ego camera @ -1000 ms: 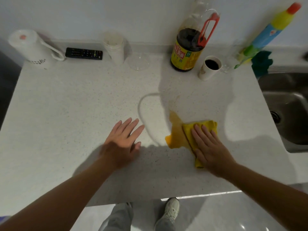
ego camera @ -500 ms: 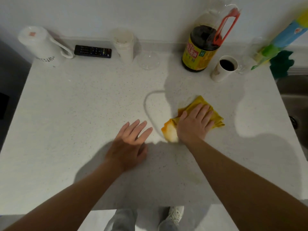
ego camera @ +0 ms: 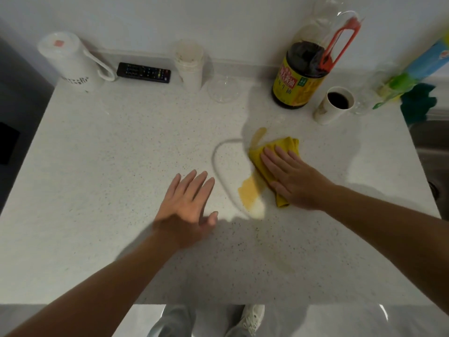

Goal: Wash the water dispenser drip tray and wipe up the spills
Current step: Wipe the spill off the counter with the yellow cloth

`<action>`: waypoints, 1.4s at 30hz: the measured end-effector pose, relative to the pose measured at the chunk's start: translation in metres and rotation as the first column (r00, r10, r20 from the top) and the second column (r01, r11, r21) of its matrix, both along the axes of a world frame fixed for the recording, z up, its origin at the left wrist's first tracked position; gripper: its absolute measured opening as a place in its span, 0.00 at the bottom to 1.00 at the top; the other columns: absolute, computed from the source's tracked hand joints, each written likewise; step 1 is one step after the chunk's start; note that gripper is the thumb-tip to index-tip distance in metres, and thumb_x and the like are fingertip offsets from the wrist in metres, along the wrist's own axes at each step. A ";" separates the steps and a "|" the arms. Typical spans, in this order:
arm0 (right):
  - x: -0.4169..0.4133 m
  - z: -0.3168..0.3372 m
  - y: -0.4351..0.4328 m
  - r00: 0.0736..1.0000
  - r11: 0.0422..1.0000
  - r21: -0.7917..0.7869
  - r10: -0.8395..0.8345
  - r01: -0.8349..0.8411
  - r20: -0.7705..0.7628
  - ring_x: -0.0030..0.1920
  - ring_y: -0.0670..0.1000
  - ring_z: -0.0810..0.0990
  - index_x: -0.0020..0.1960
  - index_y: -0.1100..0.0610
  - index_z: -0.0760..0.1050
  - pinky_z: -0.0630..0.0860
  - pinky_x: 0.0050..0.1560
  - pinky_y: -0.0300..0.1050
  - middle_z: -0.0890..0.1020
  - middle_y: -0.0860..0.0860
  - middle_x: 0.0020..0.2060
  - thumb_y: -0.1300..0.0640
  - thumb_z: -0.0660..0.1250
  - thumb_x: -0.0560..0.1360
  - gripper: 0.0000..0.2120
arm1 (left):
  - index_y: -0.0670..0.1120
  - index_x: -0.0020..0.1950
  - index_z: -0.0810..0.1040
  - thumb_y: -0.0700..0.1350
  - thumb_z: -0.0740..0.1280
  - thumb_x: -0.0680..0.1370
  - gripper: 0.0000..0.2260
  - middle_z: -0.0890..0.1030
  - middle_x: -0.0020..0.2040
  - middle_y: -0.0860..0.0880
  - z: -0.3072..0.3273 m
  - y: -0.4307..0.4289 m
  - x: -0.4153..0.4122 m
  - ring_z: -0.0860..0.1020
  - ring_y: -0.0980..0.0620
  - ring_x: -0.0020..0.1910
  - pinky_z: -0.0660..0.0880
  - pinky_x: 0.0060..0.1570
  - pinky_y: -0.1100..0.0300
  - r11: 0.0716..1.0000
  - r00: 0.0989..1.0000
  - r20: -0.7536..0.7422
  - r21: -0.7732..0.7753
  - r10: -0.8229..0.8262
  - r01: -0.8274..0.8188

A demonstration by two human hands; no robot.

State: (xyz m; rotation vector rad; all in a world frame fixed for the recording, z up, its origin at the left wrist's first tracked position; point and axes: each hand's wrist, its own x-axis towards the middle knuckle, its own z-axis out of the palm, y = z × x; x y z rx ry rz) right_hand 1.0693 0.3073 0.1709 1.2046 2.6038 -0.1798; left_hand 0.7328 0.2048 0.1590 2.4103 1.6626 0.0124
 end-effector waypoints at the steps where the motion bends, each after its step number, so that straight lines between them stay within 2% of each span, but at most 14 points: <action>1: 0.001 0.000 -0.014 1.000 1.000 -0.002 0.006 -0.006 -0.005 0.82 0.56 0.37 0.83 0.52 0.33 0.43 0.81 0.59 0.40 0.53 0.83 0.37 0.39 0.85 0.33 | 0.46 0.84 0.60 0.65 0.52 0.80 0.36 0.60 0.84 0.43 0.001 0.000 0.000 0.55 0.41 0.83 0.49 0.82 0.39 1.000 1.000 -0.023 -0.017 0.014 -0.014; 7: -0.035 -0.004 -0.124 0.934 0.937 -0.014 -0.349 0.349 -0.082 0.83 0.58 0.41 0.84 0.56 0.41 0.52 0.80 0.64 0.46 0.56 0.83 0.38 0.40 0.85 0.34 | 0.49 0.85 0.55 0.67 0.49 0.79 0.38 0.56 0.85 0.45 0.004 0.004 0.002 0.49 0.43 0.84 0.40 0.82 0.42 0.996 0.998 -0.053 -0.087 0.015 -0.020; 10: -0.090 -0.006 -0.146 0.767 0.774 -0.037 -0.631 0.632 -0.115 0.82 0.61 0.46 0.84 0.58 0.46 0.50 0.80 0.63 0.50 0.58 0.83 0.41 0.44 0.84 0.33 | 0.47 0.83 0.61 0.65 0.52 0.78 0.37 0.60 0.84 0.43 0.005 0.003 0.002 0.54 0.42 0.84 0.45 0.82 0.40 0.997 0.999 -0.027 -0.070 0.019 -0.020; 13: -0.146 0.001 -0.133 0.519 0.541 -0.134 -0.838 0.830 -0.169 0.82 0.63 0.51 0.83 0.60 0.51 0.48 0.80 0.64 0.54 0.60 0.82 0.42 0.49 0.83 0.34 | 0.45 0.80 0.68 0.63 0.54 0.77 0.36 0.67 0.81 0.41 0.009 0.004 0.003 0.61 0.39 0.81 0.52 0.81 0.37 0.998 0.999 0.021 -0.058 0.027 -0.025; 15: -0.163 0.005 -0.119 0.393 0.434 -0.214 -0.896 0.875 -0.208 0.82 0.64 0.50 0.83 0.60 0.51 0.46 0.78 0.64 0.54 0.60 0.82 0.42 0.53 0.83 0.35 | 0.42 0.76 0.75 0.61 0.56 0.76 0.34 0.74 0.76 0.38 0.009 0.005 0.003 0.70 0.35 0.76 0.62 0.76 0.34 1.000 0.998 0.060 -0.008 0.022 -0.022; 18: -0.151 0.011 -0.108 0.345 0.394 -0.375 -0.918 0.839 -0.195 0.82 0.59 0.42 0.84 0.56 0.44 0.41 0.79 0.62 0.46 0.56 0.84 0.42 0.54 0.83 0.37 | 0.42 0.75 0.75 0.60 0.58 0.79 0.31 0.75 0.75 0.38 0.006 0.004 0.001 0.71 0.35 0.76 0.63 0.75 0.34 1.000 0.996 0.089 0.019 0.019 -0.021; 21: -0.112 0.034 -0.117 0.243 0.422 -0.537 -0.895 0.730 -0.373 0.80 0.57 0.57 0.83 0.52 0.51 0.59 0.78 0.60 0.58 0.53 0.82 0.51 0.62 0.81 0.34 | 0.43 0.76 0.73 0.56 0.63 0.82 0.26 0.74 0.75 0.40 0.007 -0.003 -0.003 0.71 0.37 0.75 0.63 0.76 0.36 0.997 0.989 0.146 0.072 0.010 -0.021; 22: -0.095 0.043 -0.125 0.239 0.450 -0.525 -0.875 0.723 -0.421 0.78 0.57 0.63 0.82 0.52 0.53 0.64 0.74 0.58 0.62 0.53 0.80 0.53 0.64 0.81 0.33 | 0.43 0.75 0.74 0.53 0.65 0.82 0.23 0.76 0.72 0.40 0.010 -0.006 -0.003 0.74 0.38 0.71 0.68 0.73 0.37 0.994 0.979 0.202 0.107 0.009 -0.031; 25: -0.038 0.058 -0.145 0.427 0.573 -0.363 -0.807 0.735 -0.409 0.76 0.58 0.66 0.80 0.55 0.57 0.66 0.73 0.55 0.63 0.55 0.79 0.56 0.64 0.81 0.30 | 0.48 0.72 0.75 0.50 0.64 0.83 0.18 0.79 0.62 0.45 0.029 -0.022 0.016 0.77 0.43 0.58 0.75 0.57 0.46 0.976 0.940 0.339 0.183 0.048 -0.116; 29: 0.038 0.046 -0.148 0.660 0.675 -0.222 -0.736 0.703 -0.150 0.81 0.59 0.54 0.82 0.60 0.54 0.56 0.80 0.57 0.58 0.59 0.81 0.54 0.54 0.81 0.31 | 0.46 0.61 0.81 0.49 0.66 0.83 0.10 0.81 0.52 0.45 0.047 -0.052 0.091 0.79 0.43 0.49 0.78 0.49 0.50 0.999 0.847 0.530 -0.038 0.044 -0.028; 32: 0.071 0.031 -0.147 0.679 0.695 -0.145 -0.719 0.704 -0.148 0.82 0.60 0.54 0.81 0.61 0.57 0.54 0.80 0.57 0.59 0.59 0.81 0.49 0.54 0.83 0.29 | 0.49 0.53 0.76 0.62 0.58 0.84 0.17 0.82 0.46 0.44 0.047 -0.047 0.122 0.81 0.39 0.46 0.73 0.40 0.52 0.949 0.916 0.293 -0.236 0.273 -0.207; 35: 0.079 0.018 -0.150 0.666 0.694 -0.087 -0.714 0.715 -0.218 0.81 0.63 0.56 0.80 0.61 0.61 0.55 0.80 0.61 0.61 0.59 0.80 0.45 0.49 0.83 0.31 | 0.52 0.52 0.75 0.70 0.50 0.82 0.25 0.84 0.49 0.45 0.047 -0.021 0.111 0.83 0.39 0.50 0.70 0.41 0.51 0.923 0.930 0.067 -0.168 0.361 -0.346; 38: 0.077 0.009 -0.158 0.695 0.726 -0.043 -0.672 0.686 -0.255 0.81 0.65 0.55 0.81 0.62 0.60 0.53 0.79 0.61 0.61 0.60 0.80 0.42 0.43 0.81 0.35 | 0.50 0.64 0.75 0.76 0.45 0.78 0.37 0.82 0.59 0.44 0.052 0.017 0.086 0.79 0.40 0.58 0.73 0.51 0.47 0.923 0.923 -0.161 -0.114 0.349 -0.369; 42: 0.075 0.006 -0.160 0.656 0.700 -0.009 -0.673 0.714 -0.340 0.77 0.67 0.64 0.77 0.63 0.67 0.61 0.77 0.65 0.68 0.62 0.77 0.46 0.50 0.80 0.33 | 0.44 0.70 0.69 0.75 0.49 0.78 0.38 0.76 0.65 0.43 0.050 0.055 0.071 0.75 0.41 0.63 0.71 0.59 0.46 0.926 0.835 -0.427 0.012 0.346 -0.378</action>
